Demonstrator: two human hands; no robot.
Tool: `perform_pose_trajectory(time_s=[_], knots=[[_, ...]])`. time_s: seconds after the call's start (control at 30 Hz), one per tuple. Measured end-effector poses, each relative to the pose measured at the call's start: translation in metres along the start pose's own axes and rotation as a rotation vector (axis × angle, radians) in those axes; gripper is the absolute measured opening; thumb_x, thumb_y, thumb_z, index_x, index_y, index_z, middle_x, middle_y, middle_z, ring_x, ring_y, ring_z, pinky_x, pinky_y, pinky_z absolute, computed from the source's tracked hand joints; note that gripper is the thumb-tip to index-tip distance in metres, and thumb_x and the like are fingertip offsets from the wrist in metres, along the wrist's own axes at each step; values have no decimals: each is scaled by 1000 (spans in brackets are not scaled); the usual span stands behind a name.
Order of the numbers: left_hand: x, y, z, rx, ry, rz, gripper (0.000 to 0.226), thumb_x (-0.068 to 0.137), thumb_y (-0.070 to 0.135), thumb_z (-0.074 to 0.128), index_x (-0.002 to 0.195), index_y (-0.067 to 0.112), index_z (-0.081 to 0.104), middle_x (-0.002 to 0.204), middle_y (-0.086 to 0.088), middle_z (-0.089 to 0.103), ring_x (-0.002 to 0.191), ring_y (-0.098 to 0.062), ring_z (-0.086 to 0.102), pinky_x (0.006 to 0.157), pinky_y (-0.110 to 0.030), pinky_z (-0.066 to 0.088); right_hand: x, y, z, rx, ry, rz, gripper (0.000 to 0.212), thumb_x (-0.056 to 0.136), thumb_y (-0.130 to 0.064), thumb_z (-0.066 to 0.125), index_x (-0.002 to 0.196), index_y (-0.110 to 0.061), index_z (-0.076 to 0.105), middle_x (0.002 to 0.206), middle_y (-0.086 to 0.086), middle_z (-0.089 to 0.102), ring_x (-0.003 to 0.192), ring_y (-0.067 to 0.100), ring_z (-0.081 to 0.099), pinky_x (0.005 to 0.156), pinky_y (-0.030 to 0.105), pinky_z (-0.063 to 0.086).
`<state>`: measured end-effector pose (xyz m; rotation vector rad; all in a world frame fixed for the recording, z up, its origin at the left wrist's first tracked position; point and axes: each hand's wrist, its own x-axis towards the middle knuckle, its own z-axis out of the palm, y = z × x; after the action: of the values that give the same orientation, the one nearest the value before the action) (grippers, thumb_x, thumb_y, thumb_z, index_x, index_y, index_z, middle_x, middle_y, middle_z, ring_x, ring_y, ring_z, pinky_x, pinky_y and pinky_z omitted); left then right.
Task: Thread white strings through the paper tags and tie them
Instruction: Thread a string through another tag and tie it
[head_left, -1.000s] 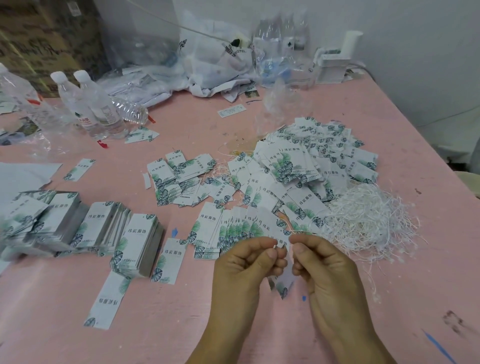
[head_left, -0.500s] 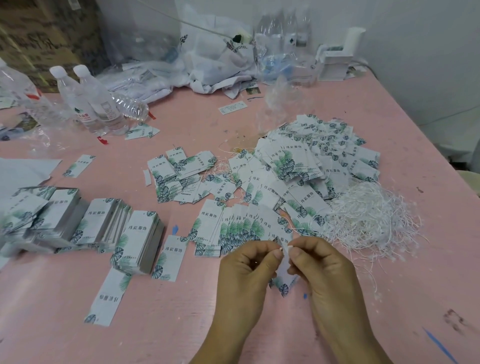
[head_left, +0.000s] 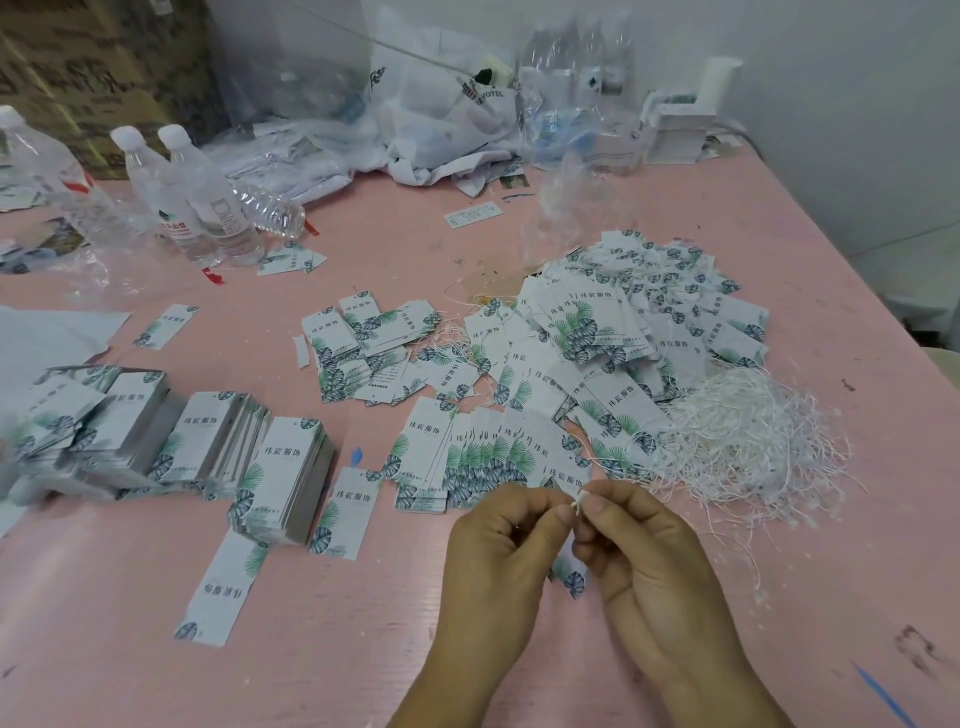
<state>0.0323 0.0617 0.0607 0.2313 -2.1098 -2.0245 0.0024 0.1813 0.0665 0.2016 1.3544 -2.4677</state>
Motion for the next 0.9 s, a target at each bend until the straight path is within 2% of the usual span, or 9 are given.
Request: perform_pose_trajectory(time_s=[0.13, 0.23, 0.37, 0.53, 0.6, 0.73, 0.9], knots=[[-1, 1, 1, 11, -12, -1, 11, 84, 24, 68, 80, 30, 76, 77, -4, 70, 68, -5, 62, 62, -17, 47, 1, 1, 1, 65, 16, 29, 12, 71, -7, 65, 72, -13, 75, 61, 8, 60, 54, 11, 55, 51, 19, 50], [-2, 2, 3, 8, -7, 5, 13, 85, 21, 68, 79, 29, 76, 77, -5, 70, 68, -3, 61, 62, -16, 46, 0, 3, 0, 8, 19, -17, 6, 68, -15, 70, 73, -15, 75, 61, 7, 60, 55, 11, 55, 53, 19, 50], [-2, 1, 3, 5, -5, -14, 10, 87, 25, 66, 79, 27, 73, 73, -3, 67, 64, -7, 56, 58, -22, 45, -2, 3, -5, -311, 66, -143, 20, 67, -27, 81, 81, -16, 73, 63, 7, 63, 59, 14, 59, 60, 24, 52], [-2, 2, 5, -1, -36, -25, 12, 87, 24, 61, 77, 25, 67, 65, 8, 63, 59, -4, 50, 55, -18, 39, -5, -3, -7, -589, 82, -245, 27, 72, -47, 64, 83, -23, 72, 67, 3, 68, 59, 13, 64, 60, 19, 52], [-2, 3, 6, -4, -54, -25, 12, 87, 23, 59, 77, 25, 66, 65, 5, 63, 58, -7, 49, 54, -20, 39, -4, -6, -7, -614, 47, -251, 24, 73, -43, 65, 81, -22, 72, 67, 1, 68, 59, 12, 62, 60, 19, 51], [-1, 4, 5, -17, -95, -13, 17, 89, 19, 58, 75, 26, 65, 64, 9, 64, 59, -9, 50, 55, -22, 40, -2, -8, -8, -494, 4, -221, 13, 74, -22, 68, 85, -21, 74, 69, 5, 69, 59, 12, 61, 60, 20, 52], [-1, 1, 2, -56, -116, -35, 13, 87, 27, 61, 79, 21, 68, 69, 0, 68, 63, -18, 53, 58, -32, 45, -2, -11, -10, -496, -35, -222, 13, 76, -19, 68, 87, -20, 76, 68, 7, 69, 61, 14, 62, 63, 22, 53]])
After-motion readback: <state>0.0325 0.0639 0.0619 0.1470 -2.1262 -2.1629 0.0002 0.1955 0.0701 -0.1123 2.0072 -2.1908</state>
